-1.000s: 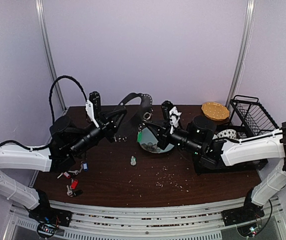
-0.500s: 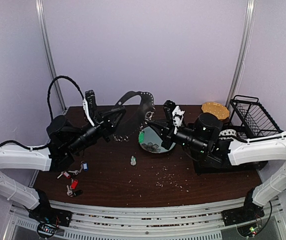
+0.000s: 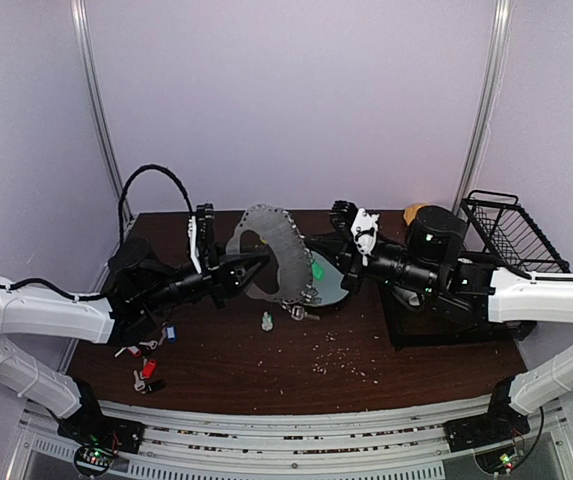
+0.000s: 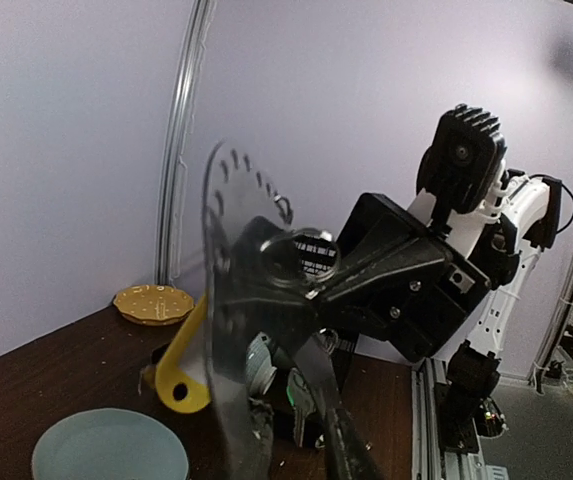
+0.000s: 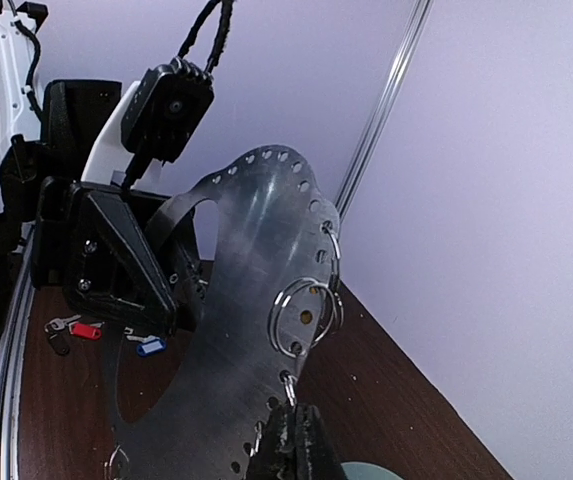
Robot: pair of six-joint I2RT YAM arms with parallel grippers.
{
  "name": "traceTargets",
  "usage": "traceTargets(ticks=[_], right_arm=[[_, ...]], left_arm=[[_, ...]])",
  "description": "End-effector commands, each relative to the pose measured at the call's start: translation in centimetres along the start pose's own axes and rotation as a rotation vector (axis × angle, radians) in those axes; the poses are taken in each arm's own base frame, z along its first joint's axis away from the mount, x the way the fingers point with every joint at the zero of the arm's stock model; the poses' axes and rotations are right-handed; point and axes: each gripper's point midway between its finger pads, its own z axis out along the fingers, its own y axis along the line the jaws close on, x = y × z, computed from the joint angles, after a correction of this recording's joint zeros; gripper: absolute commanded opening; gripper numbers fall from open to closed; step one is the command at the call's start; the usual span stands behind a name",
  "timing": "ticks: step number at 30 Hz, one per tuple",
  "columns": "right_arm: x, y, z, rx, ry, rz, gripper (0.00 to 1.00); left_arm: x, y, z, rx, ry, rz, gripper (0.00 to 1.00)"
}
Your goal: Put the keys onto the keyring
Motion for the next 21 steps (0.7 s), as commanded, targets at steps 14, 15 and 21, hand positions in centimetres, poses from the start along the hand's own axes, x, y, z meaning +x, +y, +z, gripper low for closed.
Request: traceTargets(ticks=[14,15,21], right_arm=[[-2.9,2.4,-1.5,-0.187,0.003,-0.082,0.00],[-2.7,2.4,-1.6,-0.191,0.020,-0.081,0.00],[-0.5,1.5,-2.6,-0.133,0.132,-0.163,0.00]], left_arm=[[0.6,-1.3,1.6,0.119,0.091,0.108,0.00],[0.6,-1.3,1.5,0.113,0.095,0.119,0.00],[1.5,1.0,1.2,-0.019,0.190,0.204,0.00]])
